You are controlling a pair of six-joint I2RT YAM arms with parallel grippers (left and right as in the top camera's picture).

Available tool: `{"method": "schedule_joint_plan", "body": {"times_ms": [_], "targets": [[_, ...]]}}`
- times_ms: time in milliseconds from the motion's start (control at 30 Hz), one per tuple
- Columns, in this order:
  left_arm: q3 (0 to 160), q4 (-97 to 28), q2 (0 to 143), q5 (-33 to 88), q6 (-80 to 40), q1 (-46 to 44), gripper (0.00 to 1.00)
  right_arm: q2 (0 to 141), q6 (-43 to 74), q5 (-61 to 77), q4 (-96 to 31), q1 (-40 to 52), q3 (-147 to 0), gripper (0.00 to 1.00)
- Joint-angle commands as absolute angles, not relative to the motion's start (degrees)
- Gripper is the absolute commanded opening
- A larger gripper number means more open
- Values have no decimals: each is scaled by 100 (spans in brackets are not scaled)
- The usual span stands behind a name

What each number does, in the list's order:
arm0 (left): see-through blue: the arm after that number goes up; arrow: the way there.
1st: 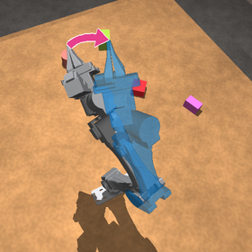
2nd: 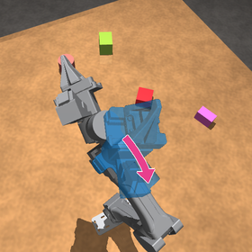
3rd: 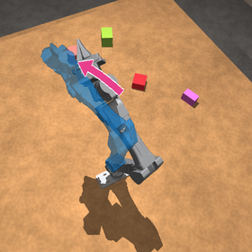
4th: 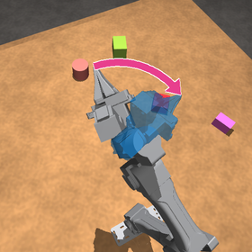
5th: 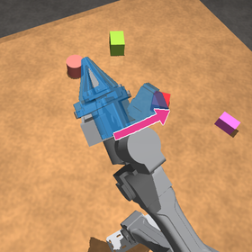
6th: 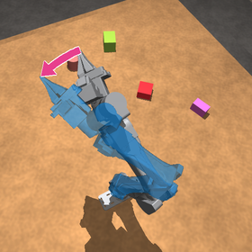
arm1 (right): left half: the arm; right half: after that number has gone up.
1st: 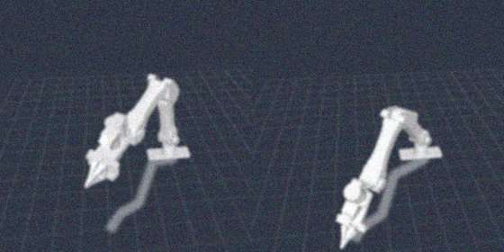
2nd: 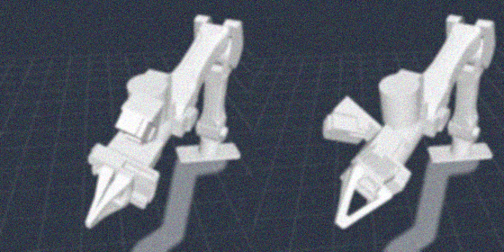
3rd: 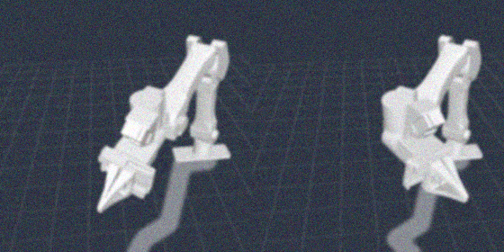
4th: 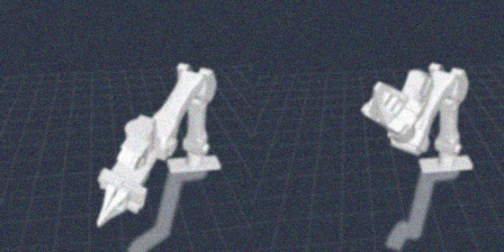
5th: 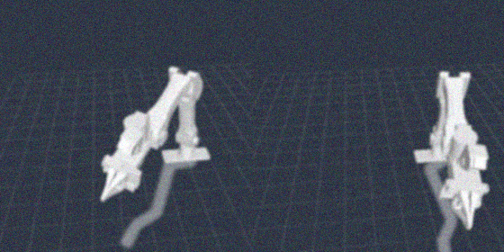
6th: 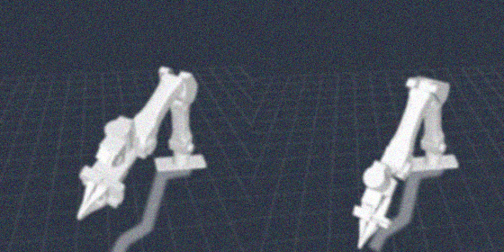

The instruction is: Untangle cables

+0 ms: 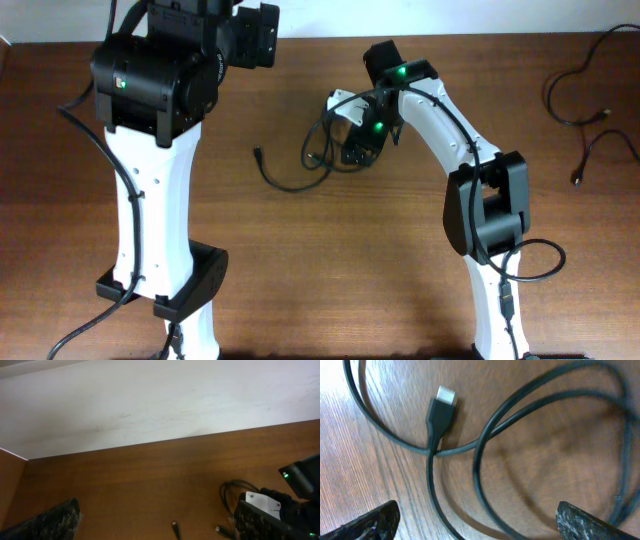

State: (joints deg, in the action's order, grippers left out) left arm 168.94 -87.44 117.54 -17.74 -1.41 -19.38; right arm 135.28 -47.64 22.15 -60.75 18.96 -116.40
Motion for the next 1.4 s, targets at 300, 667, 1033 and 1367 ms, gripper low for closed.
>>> {"method": "schedule_joint_plan", "body": {"times_ms": [300,667,1033,1367], "targets": [[16877,-8755,11730,-1728,-215,-1933,99,13524,-4377,2255,-5653,1988,-11124,4],[16394,-8809,11730,-1708,-215,-1931,99,12484,-2923,2180,-7819,1986,-15797,4],[15823,-8383,11730,-1715,-211,-1931,99,12940,-2974,2038,-7581,2058,-14698,4],[15878,-8267,11686,-2368,-209,-1931,99,12971,-2969,2228,-5907,2128,-12376,4]]}}
